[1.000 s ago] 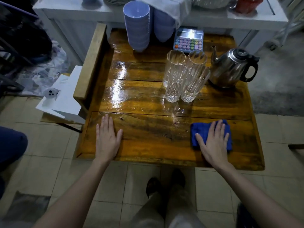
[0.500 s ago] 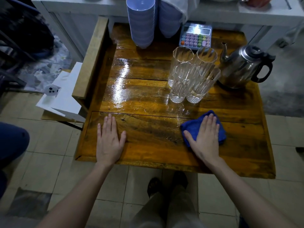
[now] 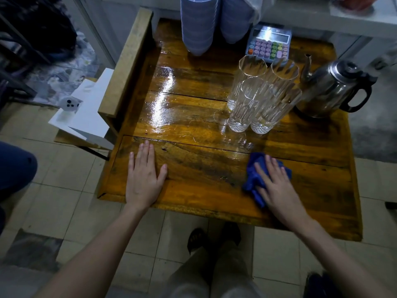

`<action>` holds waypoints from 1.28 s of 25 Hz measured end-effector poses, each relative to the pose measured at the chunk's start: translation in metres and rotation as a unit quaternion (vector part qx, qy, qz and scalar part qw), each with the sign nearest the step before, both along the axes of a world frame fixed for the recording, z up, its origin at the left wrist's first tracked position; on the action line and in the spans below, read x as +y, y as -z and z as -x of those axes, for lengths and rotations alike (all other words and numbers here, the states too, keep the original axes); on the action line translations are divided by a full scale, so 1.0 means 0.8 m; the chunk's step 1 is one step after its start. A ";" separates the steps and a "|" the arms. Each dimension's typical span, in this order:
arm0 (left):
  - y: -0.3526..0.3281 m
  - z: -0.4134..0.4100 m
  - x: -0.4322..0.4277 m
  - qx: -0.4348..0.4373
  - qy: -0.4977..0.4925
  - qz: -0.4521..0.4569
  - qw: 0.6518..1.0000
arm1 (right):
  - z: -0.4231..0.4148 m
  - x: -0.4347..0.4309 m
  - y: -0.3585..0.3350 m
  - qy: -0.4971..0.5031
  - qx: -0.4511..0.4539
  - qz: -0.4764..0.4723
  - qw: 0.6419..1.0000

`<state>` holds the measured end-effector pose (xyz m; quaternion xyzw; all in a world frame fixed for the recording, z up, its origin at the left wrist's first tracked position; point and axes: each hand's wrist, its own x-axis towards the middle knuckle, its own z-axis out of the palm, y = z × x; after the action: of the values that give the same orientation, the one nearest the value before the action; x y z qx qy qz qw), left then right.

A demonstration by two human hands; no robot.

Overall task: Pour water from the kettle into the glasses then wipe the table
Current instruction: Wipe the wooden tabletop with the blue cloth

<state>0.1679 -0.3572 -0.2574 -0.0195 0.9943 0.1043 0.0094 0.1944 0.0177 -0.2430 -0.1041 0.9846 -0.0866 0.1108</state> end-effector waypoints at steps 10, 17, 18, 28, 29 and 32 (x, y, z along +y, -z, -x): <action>0.000 0.001 -0.001 0.003 -0.007 0.003 1.000 | 0.066 -0.148 -0.013 0.000 -0.019 0.091 0.996; -0.001 0.002 0.000 0.008 -0.006 0.006 1.000 | 0.046 -0.200 0.009 -0.119 0.020 0.009 0.993; -0.001 0.002 -0.001 0.007 -0.005 0.005 1.000 | 0.039 -0.181 0.010 -0.127 0.021 0.001 0.992; -0.001 0.002 -0.002 0.011 -0.005 -0.007 1.000 | 0.027 -0.067 0.003 0.004 -0.011 -0.023 1.000; -0.001 0.002 -0.002 0.013 -0.007 -0.010 1.000 | 0.040 -0.083 0.004 -0.010 -0.005 -0.018 1.000; -0.001 0.002 0.000 0.018 -0.011 -0.020 1.000 | 0.091 -0.148 -0.001 -0.085 0.003 -0.012 0.996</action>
<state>0.1659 -0.3571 -0.2570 -0.0278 0.9917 0.1248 -0.0096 0.1219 -0.1005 -0.2425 -0.1859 0.9735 -0.0645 0.1164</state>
